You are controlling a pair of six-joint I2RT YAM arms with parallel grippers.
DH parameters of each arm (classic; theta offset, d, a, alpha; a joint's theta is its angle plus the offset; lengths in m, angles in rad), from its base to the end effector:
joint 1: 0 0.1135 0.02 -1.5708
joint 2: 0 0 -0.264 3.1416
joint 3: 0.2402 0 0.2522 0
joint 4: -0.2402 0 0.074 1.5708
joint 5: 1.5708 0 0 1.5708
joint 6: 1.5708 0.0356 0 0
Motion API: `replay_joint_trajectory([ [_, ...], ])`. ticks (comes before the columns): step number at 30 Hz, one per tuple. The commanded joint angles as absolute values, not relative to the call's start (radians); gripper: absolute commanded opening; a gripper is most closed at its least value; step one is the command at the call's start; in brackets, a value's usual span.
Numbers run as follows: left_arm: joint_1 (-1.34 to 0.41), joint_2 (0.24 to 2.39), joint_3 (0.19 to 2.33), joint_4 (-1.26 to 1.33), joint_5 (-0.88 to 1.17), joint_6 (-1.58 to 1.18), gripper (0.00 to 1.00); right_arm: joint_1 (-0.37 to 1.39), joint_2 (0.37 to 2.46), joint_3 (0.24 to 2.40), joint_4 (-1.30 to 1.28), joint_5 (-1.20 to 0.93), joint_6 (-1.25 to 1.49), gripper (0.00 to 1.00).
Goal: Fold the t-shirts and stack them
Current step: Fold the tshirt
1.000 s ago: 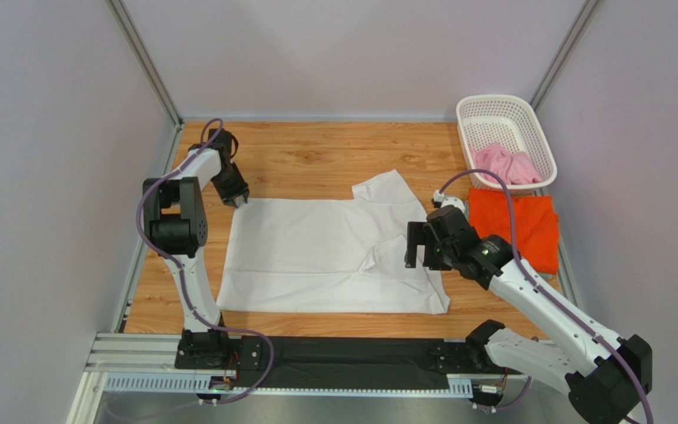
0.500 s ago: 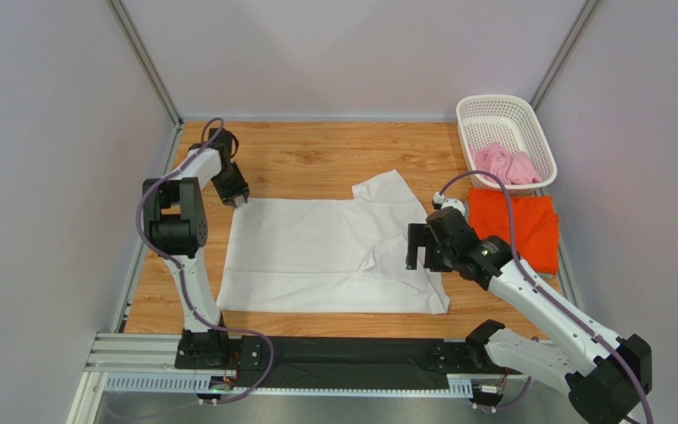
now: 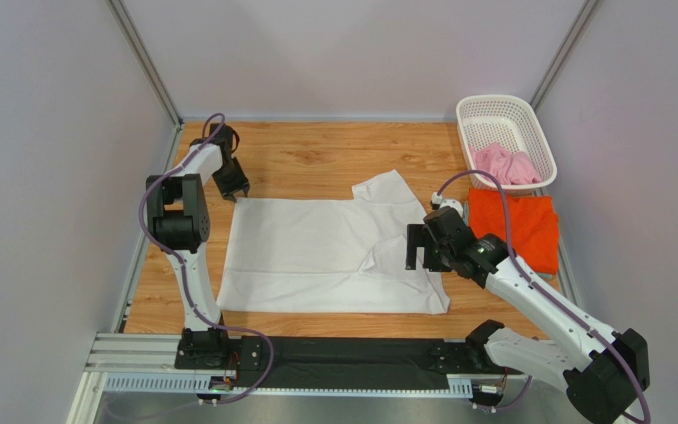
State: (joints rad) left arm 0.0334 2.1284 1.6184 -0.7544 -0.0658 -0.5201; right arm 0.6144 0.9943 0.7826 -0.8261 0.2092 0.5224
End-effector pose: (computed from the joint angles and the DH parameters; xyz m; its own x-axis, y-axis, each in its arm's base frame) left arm 0.4355 0.0169 0.1659 -0.8005 -0.5229 -0.2929 -0.5197 0.8490 -0.0955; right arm 0.1542 0.0997 0.2483 -0.8482 -0.0011 -0.5296 -0.0628 0.9932 0.0985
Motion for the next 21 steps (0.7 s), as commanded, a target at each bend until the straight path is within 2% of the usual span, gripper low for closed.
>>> replay_joint_trajectory([
  [1,0.038,2.154,1.635,-0.781,-0.084,-0.511,0.46,0.617,0.991,0.801,-0.824,0.233,0.512,1.0],
  [4,0.037,2.163,1.634,-0.782,-0.084,-0.512,0.44,0.615,0.992,0.801,-0.824,0.236,0.512,1.0],
  [7,0.037,2.161,1.634,-0.788,-0.068,-0.511,0.22,0.617,0.999,0.807,-0.824,0.242,0.508,1.0],
  [10,0.037,2.146,1.621,-0.787,-0.052,-0.511,0.1,0.615,1.011,0.825,-0.819,0.259,0.508,1.0],
  [11,0.037,2.141,1.617,-0.787,-0.048,-0.509,0.0,0.615,1.023,0.831,-0.818,0.273,0.508,1.0],
  [17,0.037,2.099,1.566,-0.787,-0.018,-0.502,0.0,0.552,1.115,0.926,-0.741,0.293,0.512,1.0],
  [21,0.035,2.057,1.529,-0.762,-0.009,-0.489,0.0,0.488,1.3,1.058,-0.645,0.29,0.451,1.0],
])
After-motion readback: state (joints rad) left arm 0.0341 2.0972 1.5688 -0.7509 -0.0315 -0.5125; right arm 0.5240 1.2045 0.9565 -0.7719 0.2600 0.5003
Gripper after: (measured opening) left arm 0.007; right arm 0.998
